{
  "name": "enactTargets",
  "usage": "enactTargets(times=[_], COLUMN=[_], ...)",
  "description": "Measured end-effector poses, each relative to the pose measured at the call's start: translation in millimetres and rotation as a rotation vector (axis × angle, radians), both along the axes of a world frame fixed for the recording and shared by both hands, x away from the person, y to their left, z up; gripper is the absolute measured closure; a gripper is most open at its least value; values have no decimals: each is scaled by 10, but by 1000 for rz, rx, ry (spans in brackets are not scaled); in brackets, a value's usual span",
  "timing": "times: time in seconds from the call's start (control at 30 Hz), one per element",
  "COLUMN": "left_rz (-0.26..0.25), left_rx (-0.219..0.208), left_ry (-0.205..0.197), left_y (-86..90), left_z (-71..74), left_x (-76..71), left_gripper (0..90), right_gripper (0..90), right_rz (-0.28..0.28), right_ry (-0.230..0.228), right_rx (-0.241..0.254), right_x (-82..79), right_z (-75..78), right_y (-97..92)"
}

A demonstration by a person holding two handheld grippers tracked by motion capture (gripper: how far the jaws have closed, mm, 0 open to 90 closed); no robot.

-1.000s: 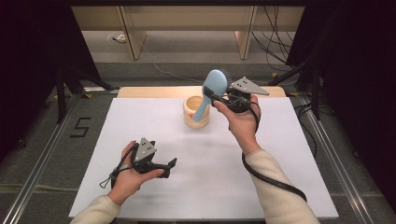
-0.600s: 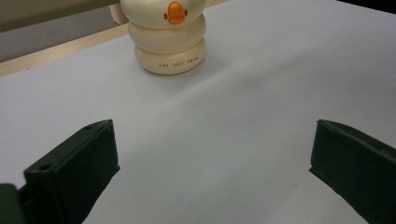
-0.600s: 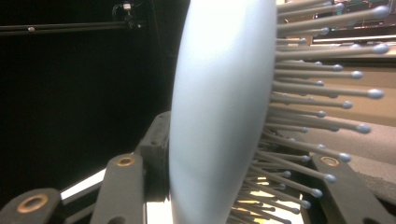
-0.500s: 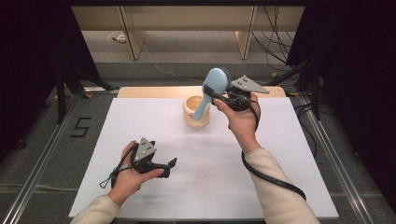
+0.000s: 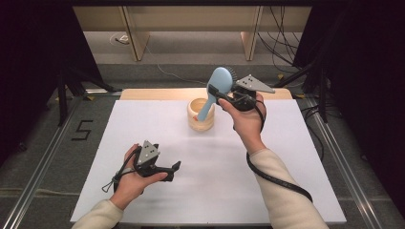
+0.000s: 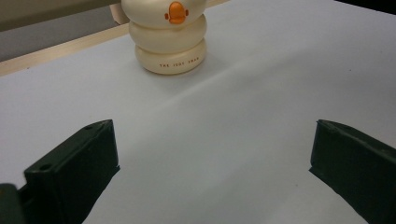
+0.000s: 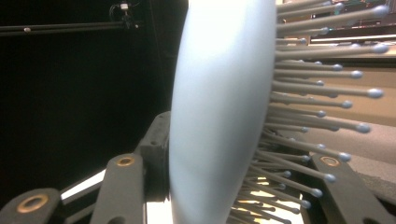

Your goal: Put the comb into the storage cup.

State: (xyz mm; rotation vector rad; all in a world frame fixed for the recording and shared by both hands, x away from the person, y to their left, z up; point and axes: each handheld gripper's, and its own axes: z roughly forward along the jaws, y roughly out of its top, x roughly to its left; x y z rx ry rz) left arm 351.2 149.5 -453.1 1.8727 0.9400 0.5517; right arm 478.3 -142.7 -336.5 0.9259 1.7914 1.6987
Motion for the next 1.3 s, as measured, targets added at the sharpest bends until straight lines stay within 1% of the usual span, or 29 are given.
enactTargets(times=[0.3, 0.63, 0.87, 1.3], left_rz=[0, 0, -1, 0], left_rx=[2, 4, 4, -2], left_ry=[-6, -1, -3, 0], left_y=[5, 2, 5, 6], left_z=[5, -2, 1, 2], left_x=[2, 3, 3, 5], left_gripper=[5, 4, 4, 4], right_gripper=[514, 514, 514, 514], right_rz=[-5, -8, -17, -27], right_ry=[5, 4, 4, 4], right_rx=[5, 2, 11, 8], right_x=[23, 45, 65, 113], right_z=[7, 1, 21, 59], right_y=[8, 9, -5, -20])
